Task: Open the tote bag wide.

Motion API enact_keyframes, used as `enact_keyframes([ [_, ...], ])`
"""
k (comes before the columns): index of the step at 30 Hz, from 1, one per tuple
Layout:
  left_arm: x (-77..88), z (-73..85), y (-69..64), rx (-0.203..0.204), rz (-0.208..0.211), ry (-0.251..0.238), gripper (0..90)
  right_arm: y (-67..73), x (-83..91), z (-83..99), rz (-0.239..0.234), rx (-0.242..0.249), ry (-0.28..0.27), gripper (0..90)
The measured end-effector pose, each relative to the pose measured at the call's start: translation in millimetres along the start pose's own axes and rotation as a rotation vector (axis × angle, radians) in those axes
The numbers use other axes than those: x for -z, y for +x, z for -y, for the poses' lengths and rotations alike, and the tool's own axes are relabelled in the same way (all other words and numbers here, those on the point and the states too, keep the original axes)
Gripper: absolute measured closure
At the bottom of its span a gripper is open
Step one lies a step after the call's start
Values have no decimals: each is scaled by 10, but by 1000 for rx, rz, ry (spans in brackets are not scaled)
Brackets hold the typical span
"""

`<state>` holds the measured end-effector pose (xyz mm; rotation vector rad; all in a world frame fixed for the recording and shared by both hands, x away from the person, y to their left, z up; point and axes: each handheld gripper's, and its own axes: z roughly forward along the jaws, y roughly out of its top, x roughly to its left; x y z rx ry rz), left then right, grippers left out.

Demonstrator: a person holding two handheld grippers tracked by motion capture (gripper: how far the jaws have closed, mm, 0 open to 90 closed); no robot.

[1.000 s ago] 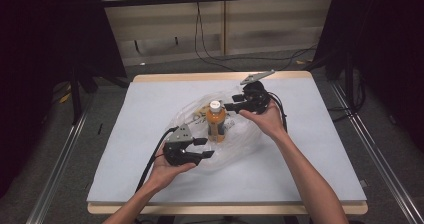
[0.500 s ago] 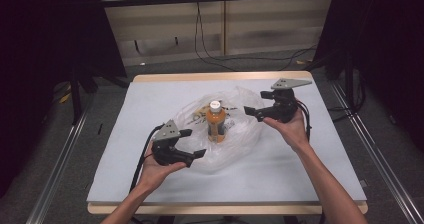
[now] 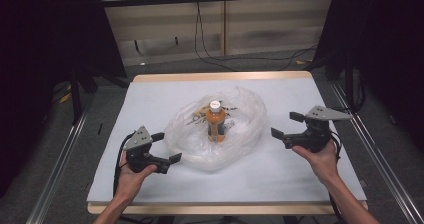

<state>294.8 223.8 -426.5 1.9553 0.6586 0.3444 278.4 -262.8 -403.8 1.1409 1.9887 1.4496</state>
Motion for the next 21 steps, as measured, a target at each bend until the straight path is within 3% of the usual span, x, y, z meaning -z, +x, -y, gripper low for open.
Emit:
enact_keyframes([
  [5, 85, 108, 9, 37, 2, 21, 28, 2, 180, 147, 28, -15, 6, 58],
  [9, 207, 235, -13, 42, -42, 21, 27, 20, 313, 215, 33, -17, -7, 63],
  [11, 277, 311, -16, 58, -85, -3, 21, 16, 435, 319, 57, -38, -12, 63],
  [13, 339, 379, 8, 94, -101, -21, 21, 11, 476, 362, 60, -47, -14, 62],
  [16, 426, 435, 71, 139, -70, -66, 25, -5, 582, 492, 65, -87, -28, 56],
  [18, 468, 443, 98, 125, -82, -59, 23, 9, 628, 534, 88, -91, -12, 52],
  [20, 504, 455, 120, 106, -116, -75, 21, -6, 652, 548, 103, -96, -31, 50],
  [21, 508, 467, 134, 113, -111, -75, 22, -23, 648, 553, 109, -97, -35, 46],
])
